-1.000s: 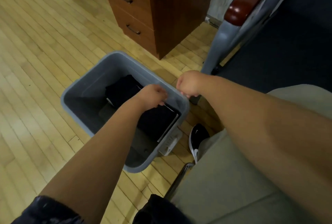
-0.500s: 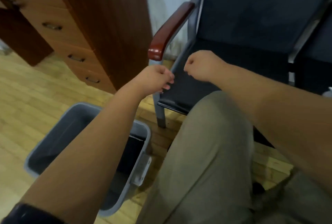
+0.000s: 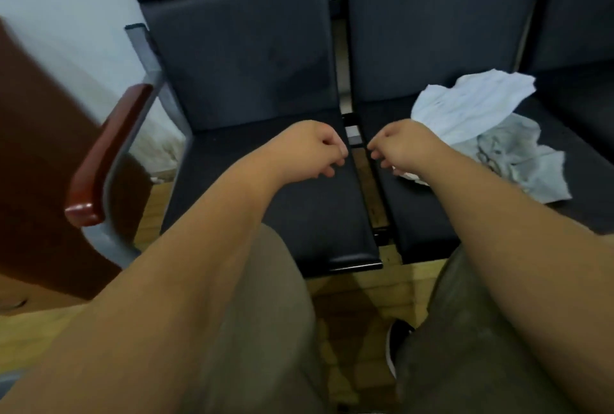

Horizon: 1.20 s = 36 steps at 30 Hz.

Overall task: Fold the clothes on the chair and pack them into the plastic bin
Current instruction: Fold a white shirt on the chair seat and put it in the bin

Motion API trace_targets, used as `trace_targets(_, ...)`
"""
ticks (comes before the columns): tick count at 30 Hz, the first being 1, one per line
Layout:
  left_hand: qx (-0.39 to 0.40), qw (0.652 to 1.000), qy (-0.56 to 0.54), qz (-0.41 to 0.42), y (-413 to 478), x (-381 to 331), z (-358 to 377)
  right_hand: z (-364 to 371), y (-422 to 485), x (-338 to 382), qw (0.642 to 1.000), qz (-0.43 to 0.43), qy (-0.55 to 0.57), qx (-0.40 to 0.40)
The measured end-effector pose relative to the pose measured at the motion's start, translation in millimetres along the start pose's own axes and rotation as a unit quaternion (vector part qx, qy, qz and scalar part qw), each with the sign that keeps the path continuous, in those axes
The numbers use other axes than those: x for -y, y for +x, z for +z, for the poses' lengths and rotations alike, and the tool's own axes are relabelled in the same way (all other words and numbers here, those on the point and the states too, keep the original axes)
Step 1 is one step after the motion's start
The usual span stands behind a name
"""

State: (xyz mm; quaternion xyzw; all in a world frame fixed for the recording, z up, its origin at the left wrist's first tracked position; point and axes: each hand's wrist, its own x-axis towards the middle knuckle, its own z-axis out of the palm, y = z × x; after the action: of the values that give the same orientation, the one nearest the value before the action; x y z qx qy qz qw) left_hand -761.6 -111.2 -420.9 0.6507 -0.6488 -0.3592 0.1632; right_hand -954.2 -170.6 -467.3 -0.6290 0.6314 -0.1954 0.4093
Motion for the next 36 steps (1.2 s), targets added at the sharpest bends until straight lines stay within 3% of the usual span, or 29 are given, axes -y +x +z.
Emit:
trace_targets(6,0.061,0.997,0.046,0.030,70.9,-40.4,58.5,-55.4,38.7,-61.6,0.988,0.053,-0.131,-0.069)
trace_targets(10,0.059,0.992,0.088,0.070,108.5,-35.1,104.3,-70.9,58.8,-104.5,0.963,0.095,-0.245,-0.055)
trace_targets(13,0.074,0.981,0.151,0.094,133.7,-15.3,135.8,-71.8,72.5,-130.8,0.965,0.078,-0.244,-0.059)
trace_targets(18,0.090,0.980,0.138,0.112,154.9,2.0,158.2,-62.7,81.7,-142.1,0.975,0.075,-0.208,0.034)
trace_targets(22,0.118,0.963,0.223,0.097,158.2,14.4,163.6,-56.6,84.9,-144.3,0.961,0.089,-0.250,0.076)
trace_targets(25,0.111,0.972,0.175,0.112,157.2,11.2,161.9,-57.8,89.4,-142.5,0.966,0.088,-0.242,0.031)
trace_targets(27,0.150,0.978,0.103,0.098,155.4,8.3,161.4,-59.1,89.0,-142.9,0.967,0.091,-0.236,0.001)
trace_targets(30,0.172,0.976,0.084,0.104,151.5,6.5,162.6,-57.9,87.5,-147.7,0.971,0.077,-0.224,-0.034)
trace_targets(33,0.141,0.980,0.093,0.106,150.7,6.0,161.9,-55.5,86.7,-150.7,0.953,0.042,-0.292,-0.062)
trace_targets(36,0.129,0.983,0.092,0.098,150.6,7.4,157.9,-50.9,89.4,-153.3,0.935,0.028,-0.353,-0.035)
